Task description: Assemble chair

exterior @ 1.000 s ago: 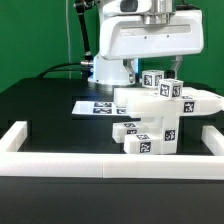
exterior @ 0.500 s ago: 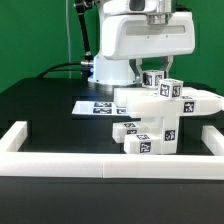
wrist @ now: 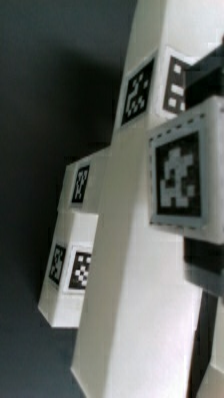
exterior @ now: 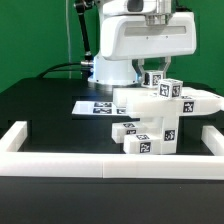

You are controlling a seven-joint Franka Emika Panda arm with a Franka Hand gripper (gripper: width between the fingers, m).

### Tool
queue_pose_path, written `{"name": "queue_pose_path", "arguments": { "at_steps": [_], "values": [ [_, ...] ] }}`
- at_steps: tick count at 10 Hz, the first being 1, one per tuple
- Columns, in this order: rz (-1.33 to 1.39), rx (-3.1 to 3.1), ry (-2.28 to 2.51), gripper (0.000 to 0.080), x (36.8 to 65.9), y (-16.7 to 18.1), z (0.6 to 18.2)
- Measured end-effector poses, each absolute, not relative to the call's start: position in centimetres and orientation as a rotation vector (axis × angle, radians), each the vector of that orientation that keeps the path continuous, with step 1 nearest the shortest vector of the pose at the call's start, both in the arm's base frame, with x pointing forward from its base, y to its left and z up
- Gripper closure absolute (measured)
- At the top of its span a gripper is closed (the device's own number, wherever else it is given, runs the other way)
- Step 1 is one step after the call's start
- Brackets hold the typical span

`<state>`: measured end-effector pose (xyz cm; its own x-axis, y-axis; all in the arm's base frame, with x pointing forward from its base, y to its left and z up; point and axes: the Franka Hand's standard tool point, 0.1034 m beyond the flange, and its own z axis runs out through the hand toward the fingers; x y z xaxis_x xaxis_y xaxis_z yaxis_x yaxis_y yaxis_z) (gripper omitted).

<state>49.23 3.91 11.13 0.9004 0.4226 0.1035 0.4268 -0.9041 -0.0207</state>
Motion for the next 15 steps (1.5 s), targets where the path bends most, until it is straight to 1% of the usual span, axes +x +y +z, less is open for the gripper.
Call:
{"name": "queue_pose_path", "arguments": {
  "at_steps": [4, 6, 7, 9, 12, 13, 14, 15],
  "values": [
    [-0.134, -3.062, -0.037, 0.0525, 49.2, 3.9, 11.1],
    [-0.126, -3.053, 0.165, 0.0525, 49.2, 3.9, 11.1],
    [-0.118, -3.033, 0.34, 0.0525, 49.2, 4.0, 11.1],
    [-0.093, -2.97, 0.664, 0.0525, 49.2, 4.8, 11.1],
    [-0.077, -2.861, 0.987, 0.0525, 49.2, 5.0, 11.1],
    [-0.079, -2.853, 1.007, 0.0525, 49.2, 5.0, 11.1],
    [-0.079, -2.854, 1.005, 0.0447, 49.2, 5.0, 11.1],
    [-0.082, -2.874, 0.95, 0.0309, 49.2, 5.0, 11.1]
  ]
}}
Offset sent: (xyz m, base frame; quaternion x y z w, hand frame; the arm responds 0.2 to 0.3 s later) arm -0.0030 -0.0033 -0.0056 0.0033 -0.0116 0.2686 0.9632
